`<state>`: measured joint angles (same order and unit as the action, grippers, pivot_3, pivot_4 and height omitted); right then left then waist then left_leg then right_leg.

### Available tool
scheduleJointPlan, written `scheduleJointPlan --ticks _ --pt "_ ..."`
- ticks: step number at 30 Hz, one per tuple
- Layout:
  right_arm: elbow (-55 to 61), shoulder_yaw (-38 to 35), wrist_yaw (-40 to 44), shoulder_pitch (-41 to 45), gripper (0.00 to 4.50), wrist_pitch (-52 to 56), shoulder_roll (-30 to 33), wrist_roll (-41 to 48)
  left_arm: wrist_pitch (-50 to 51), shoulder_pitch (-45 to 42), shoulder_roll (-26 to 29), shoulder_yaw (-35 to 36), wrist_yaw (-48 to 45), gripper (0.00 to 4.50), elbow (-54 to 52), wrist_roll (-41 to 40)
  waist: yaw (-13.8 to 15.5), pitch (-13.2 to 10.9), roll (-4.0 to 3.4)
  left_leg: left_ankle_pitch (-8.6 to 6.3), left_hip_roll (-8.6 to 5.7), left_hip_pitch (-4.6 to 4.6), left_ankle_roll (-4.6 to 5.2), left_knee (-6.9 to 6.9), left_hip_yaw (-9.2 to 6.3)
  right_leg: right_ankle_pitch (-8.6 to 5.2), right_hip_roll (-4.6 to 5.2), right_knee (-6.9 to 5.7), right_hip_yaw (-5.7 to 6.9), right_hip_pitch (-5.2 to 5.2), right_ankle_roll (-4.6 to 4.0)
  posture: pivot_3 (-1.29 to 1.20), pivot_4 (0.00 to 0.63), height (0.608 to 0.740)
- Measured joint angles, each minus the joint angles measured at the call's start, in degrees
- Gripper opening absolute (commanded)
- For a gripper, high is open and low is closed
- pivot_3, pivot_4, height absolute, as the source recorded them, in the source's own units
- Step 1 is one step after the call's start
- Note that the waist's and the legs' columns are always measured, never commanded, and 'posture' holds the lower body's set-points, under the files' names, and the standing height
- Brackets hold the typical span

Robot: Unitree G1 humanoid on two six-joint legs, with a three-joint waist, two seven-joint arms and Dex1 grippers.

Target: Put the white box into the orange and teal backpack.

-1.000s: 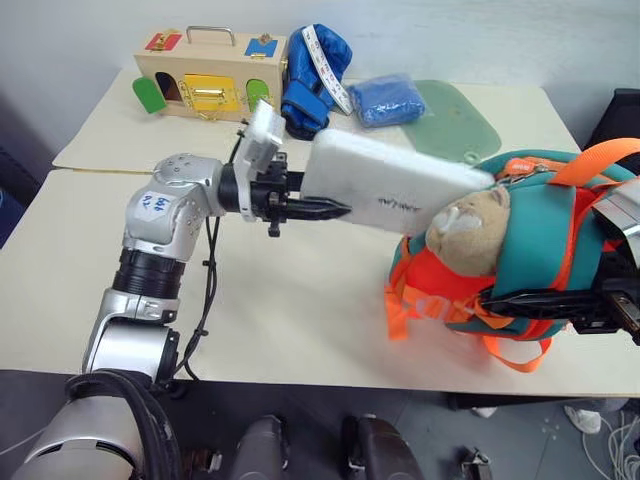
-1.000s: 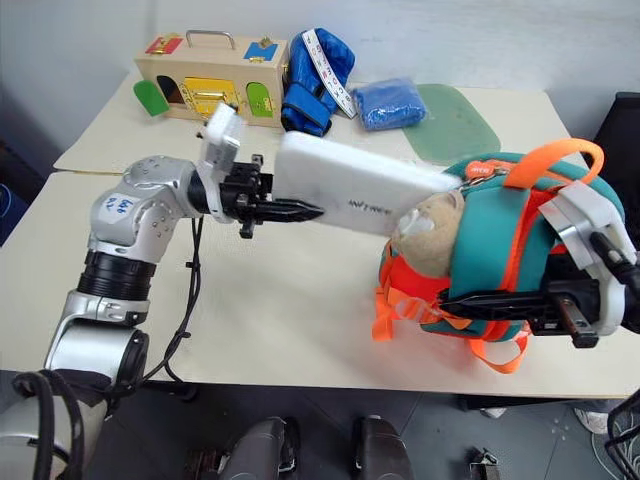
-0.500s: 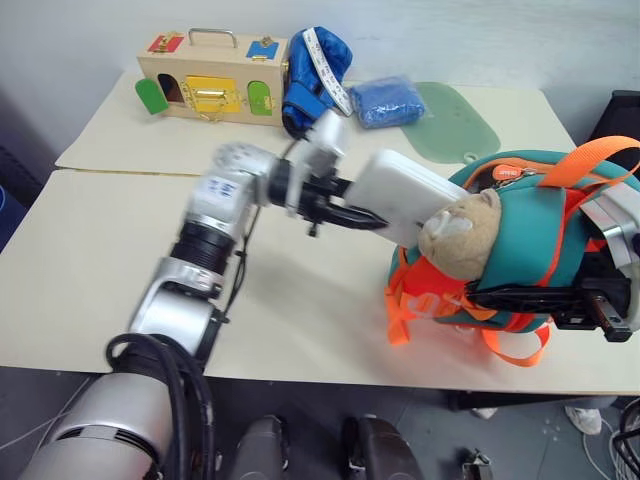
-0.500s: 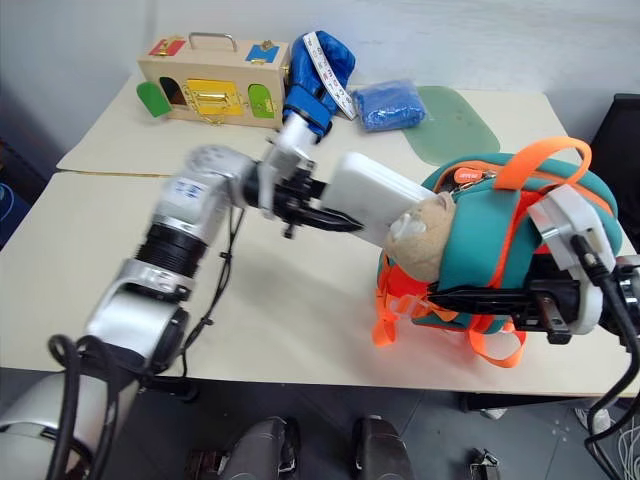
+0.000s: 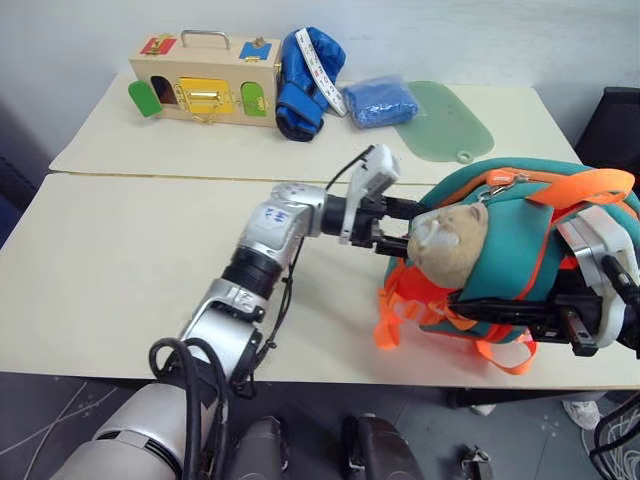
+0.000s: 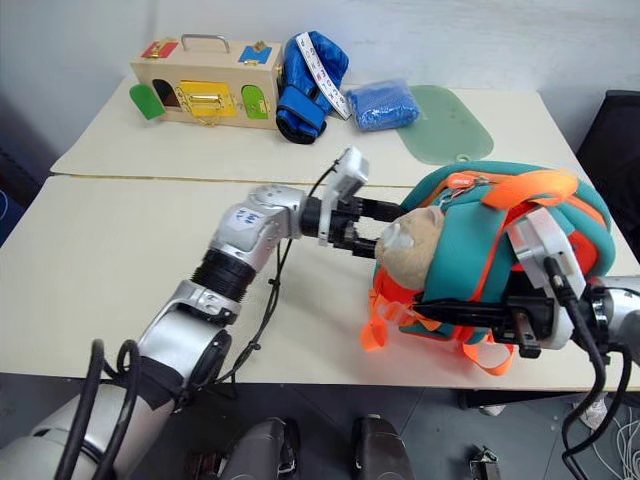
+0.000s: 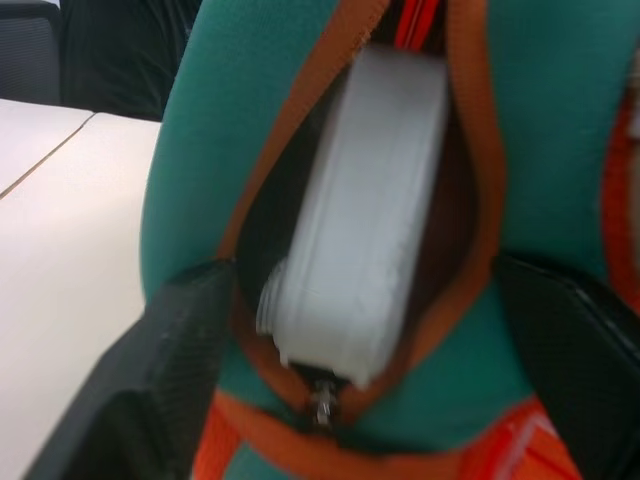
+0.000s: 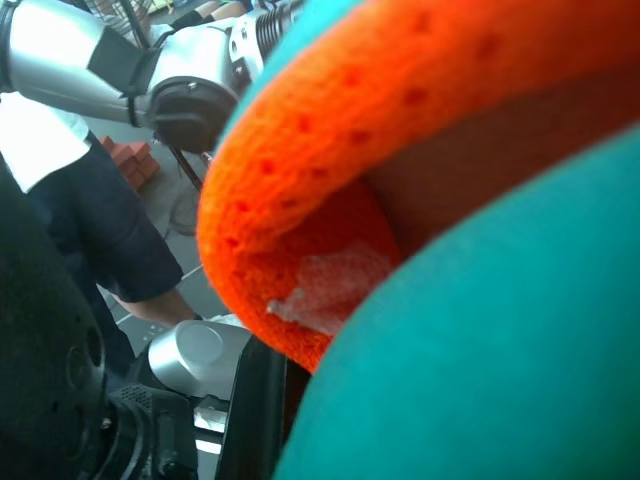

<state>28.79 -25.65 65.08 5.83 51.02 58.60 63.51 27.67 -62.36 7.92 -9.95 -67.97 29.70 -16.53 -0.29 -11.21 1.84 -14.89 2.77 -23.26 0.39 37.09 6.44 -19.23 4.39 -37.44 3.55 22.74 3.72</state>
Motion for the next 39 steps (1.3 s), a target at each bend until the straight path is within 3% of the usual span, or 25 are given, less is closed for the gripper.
scheduleJointPlan --ticks 3,8,10,16,21,27,30,39 --pt "0.2 0.0 -0.9 -0.5 0.0 -0.7 -0.3 -0.1 2.9 3.2 5.2 0.8 -1.3 4.48 -7.0 -1.4 0.1 0.0 0.0 0.01 0.0 0.01 -0.02 0.04 -0.01 0.0 0.02 -0.03 -0.01 -0.03 0.0 0.0 0.15 0.74" --pt "0.1 0.0 -1.9 -1.0 0.0 -1.7 -0.6 -0.8 12.4 5.8 16.2 7.3 -5.6 4.48 -19.3 -10.3 0.1 0.0 -0.02 0.08 0.0 0.0 -0.14 0.03 -0.06 -0.02 0.02 -0.03 0.0 -0.04 -0.03 0.0 0.15 0.74" --pt "0.0 0.1 -2.1 -1.1 0.0 -2.3 -0.6 -1.6 15.7 5.5 17.6 9.6 -5.9 4.48 -23.2 -13.9 0.3 0.0 -0.02 0.1 -0.05 0.02 -0.17 0.08 -0.14 -0.02 0.06 0.0 0.04 -0.16 -0.03 0.0 0.15 0.74" --pt "0.0 0.5 -2.4 -1.5 0.0 -2.8 -1.2 -2.1 17.1 1.7 12.8 8.2 -1.8 4.48 -28.2 -17.0 1.3 0.0 -0.03 0.02 -0.14 0.02 -0.04 0.15 -0.18 0.05 0.11 0.09 0.04 -0.28 0.09 0.0 0.15 0.74" --pt "0.5 0.3 -3.4 -1.8 0.0 -2.4 -1.2 -0.6 9.3 0.3 6.7 -1.1 3.8 4.48 -23.3 -8.5 1.6 0.0 -0.03 0.03 -0.12 0.03 -0.03 0.13 -0.16 0.05 0.03 0.08 0.04 -0.24 0.09 0.0 0.15 0.74" --pt "1.1 -1.7 -4.2 -3.8 0.0 -2.3 -1.2 1.2 5.4 0.0 3.9 -3.2 4.2 4.48 -18.2 -6.1 1.1 0.0 -0.04 -0.02 -0.07 0.03 0.06 0.1 -0.13 0.03 0.0 0.06 0.04 -0.19 0.06 0.0 0.15 0.74" --pt "2.5 -2.3 -5.6 -4.5 0.0 -2.3 -1.6 2.3 3.5 -0.4 2.2 -3.8 4.9 3.86 -14.6 -4.5 1.3 0.0 -0.04 -0.06 -0.08 0.03 0.13 0.12 -0.15 0.03 0.02 0.08 0.04 -0.21 0.06 0.0 0.15 0.74" --pt "4.6 -3.7 -8.4 -9.4 0.0 -3.6 -4.0 2.4 3.6 -1.3 4.3 -3.3 2.4 1.24 -13.0 -4.8 1.4 0.0 -0.04 -0.04 -0.07 0.02 0.1 0.1 -0.15 0.03 0.0 0.06 0.05 -0.19 0.06 0.0 0.15 0.74"
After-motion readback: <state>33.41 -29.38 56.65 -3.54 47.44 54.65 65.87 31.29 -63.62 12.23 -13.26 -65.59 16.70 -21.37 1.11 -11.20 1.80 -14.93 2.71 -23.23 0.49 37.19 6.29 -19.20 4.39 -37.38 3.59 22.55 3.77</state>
